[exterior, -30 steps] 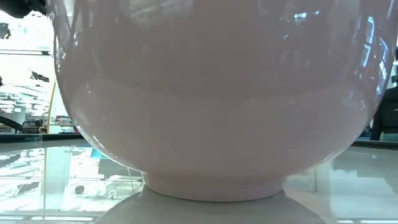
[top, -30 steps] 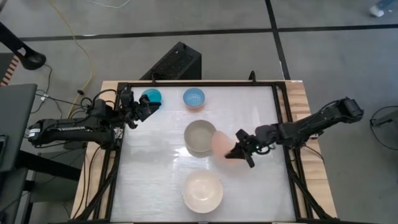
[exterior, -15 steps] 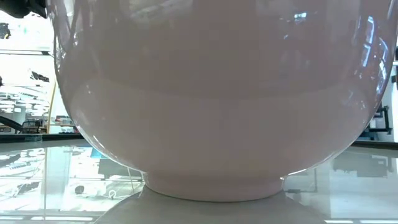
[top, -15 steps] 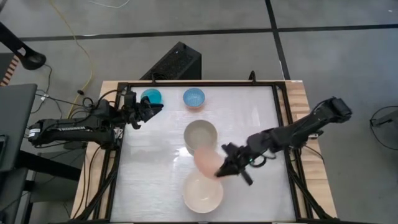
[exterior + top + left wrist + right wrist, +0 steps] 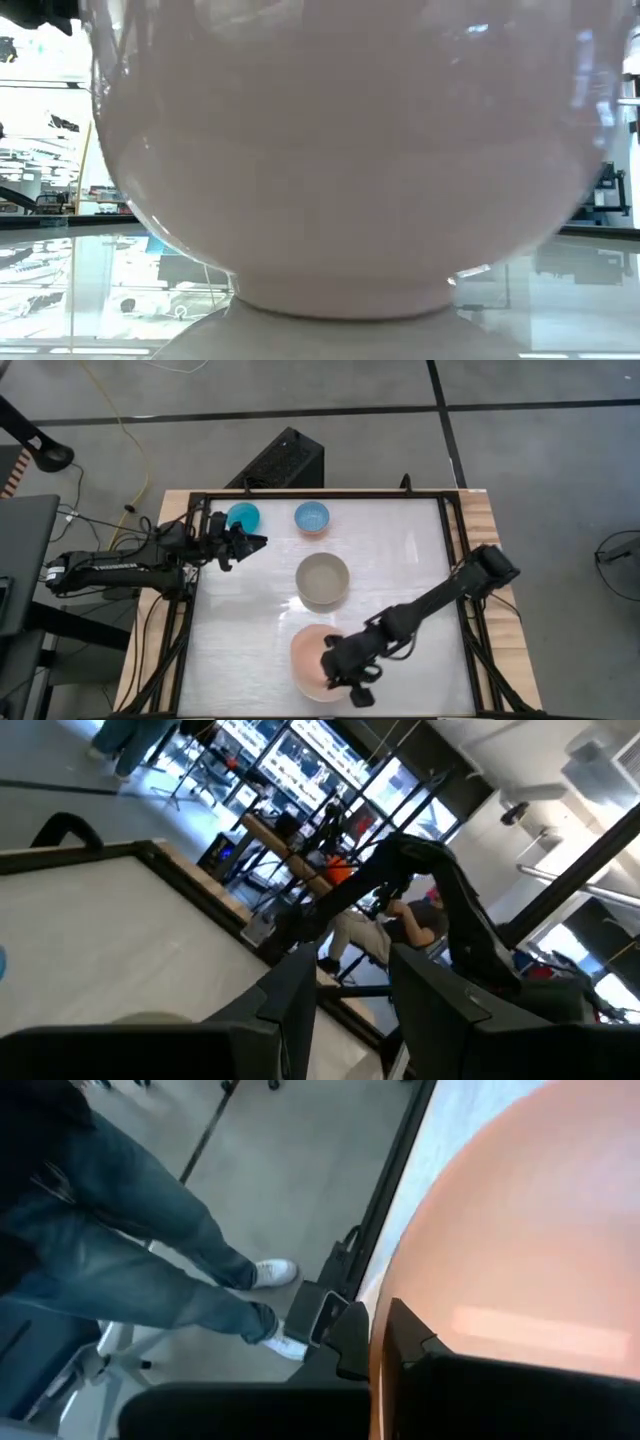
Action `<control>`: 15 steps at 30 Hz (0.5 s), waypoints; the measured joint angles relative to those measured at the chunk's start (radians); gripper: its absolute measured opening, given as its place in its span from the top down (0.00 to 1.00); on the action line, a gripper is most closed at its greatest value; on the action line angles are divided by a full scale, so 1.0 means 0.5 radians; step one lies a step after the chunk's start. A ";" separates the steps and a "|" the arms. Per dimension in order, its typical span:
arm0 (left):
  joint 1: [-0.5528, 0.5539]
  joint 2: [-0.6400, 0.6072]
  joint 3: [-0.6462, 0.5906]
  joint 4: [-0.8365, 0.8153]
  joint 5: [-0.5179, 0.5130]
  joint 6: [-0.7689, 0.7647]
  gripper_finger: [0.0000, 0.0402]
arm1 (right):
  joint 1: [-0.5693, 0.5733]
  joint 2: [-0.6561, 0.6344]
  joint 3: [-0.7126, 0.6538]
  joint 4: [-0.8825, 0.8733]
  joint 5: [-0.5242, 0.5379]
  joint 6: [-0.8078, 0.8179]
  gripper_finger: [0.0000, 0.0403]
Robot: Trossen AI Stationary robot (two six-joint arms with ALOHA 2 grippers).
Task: Nest bowls inside each other
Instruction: Stack the light orange bowl on top of the white bowl
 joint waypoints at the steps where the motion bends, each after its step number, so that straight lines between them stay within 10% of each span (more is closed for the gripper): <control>1: 0.001 0.000 0.000 -0.025 0.001 0.000 0.71 | 0.000 0.053 0.038 -0.001 -0.003 0.000 1.00; 9: -0.060 0.083 0.001 -0.501 0.260 0.023 0.71 | 0.041 0.339 0.186 -0.140 0.080 0.054 1.00; 15: -0.251 0.335 0.001 -0.535 0.070 0.265 0.71 | 0.036 0.352 0.192 -0.255 0.302 0.197 1.00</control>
